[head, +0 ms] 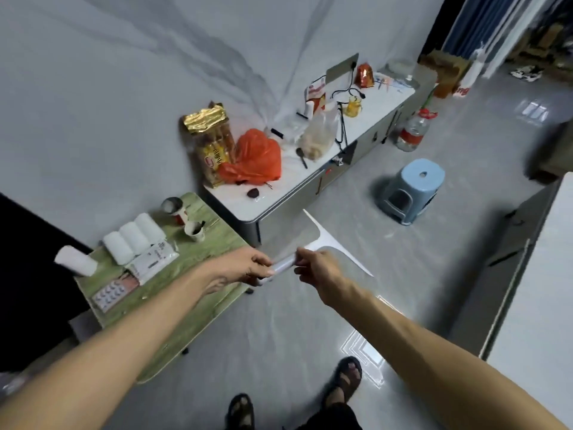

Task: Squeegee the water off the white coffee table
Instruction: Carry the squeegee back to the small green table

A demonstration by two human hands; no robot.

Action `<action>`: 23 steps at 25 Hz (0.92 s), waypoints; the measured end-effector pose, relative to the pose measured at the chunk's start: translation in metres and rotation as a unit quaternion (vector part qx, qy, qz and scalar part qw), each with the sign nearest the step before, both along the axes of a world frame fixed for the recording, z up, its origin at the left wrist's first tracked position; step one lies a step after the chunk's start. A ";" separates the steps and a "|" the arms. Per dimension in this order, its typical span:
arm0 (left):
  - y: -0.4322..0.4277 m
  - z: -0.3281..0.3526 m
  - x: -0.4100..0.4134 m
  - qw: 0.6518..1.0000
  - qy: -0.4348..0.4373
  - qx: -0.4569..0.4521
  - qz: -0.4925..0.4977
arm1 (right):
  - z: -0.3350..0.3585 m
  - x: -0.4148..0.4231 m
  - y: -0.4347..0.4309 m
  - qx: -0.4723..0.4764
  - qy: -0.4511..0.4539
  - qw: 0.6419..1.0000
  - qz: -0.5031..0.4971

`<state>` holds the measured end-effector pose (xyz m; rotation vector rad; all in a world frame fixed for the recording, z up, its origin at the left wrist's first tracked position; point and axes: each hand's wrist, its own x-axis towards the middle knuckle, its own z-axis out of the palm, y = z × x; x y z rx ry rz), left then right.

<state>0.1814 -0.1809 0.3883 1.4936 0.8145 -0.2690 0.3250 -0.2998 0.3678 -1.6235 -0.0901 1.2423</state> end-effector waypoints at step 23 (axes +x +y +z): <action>0.202 -0.376 -0.229 0.973 0.148 -0.023 0.175 | -0.376 -0.206 0.262 -0.175 -0.099 0.964 0.173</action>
